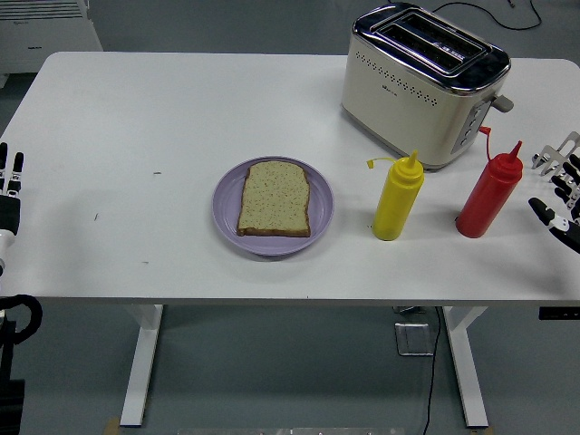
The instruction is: Pick up the cup,pour liquid into bread,place the cup on the desk
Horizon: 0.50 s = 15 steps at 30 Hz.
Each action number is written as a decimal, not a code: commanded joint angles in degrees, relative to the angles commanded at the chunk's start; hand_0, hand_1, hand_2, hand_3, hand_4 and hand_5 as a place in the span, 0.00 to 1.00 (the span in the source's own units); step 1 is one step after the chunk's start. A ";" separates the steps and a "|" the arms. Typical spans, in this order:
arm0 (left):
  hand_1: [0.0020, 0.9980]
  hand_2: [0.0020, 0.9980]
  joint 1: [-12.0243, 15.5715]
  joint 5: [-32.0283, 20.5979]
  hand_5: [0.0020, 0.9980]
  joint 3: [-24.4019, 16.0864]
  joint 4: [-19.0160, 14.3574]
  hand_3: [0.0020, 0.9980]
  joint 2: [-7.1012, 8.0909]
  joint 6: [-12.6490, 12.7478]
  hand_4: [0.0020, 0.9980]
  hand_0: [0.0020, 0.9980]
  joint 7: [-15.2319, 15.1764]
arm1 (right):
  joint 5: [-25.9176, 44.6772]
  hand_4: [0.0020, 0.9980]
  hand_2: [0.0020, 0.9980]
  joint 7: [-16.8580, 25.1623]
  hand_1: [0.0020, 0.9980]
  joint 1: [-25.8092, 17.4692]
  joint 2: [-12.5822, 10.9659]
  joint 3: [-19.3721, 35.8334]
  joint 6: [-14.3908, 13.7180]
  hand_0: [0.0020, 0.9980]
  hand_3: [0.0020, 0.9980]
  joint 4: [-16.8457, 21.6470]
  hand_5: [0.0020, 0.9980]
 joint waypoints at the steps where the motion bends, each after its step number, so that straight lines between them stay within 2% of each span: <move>1: 0.75 0.74 -0.03 0.00 1.00 -0.03 0.00 0.69 0.00 0.00 0.57 0.79 0.00 | -0.01 0.94 1.00 -0.07 0.95 0.09 0.01 -0.17 -0.02 1.00 1.00 0.02 0.28; 8: 0.75 0.74 -0.08 0.00 1.00 -0.35 -0.02 0.69 0.00 0.01 0.57 0.79 -0.03 | -0.36 0.95 1.00 -0.84 0.95 1.58 0.61 -2.56 -0.93 1.00 1.00 0.14 0.27; 15: 0.75 0.74 -0.19 -0.01 1.00 -0.51 0.02 0.68 0.00 -0.05 0.57 0.79 -0.03 | -0.70 0.94 1.00 -1.03 0.94 6.49 3.90 -5.87 -2.53 1.00 1.00 -3.08 0.24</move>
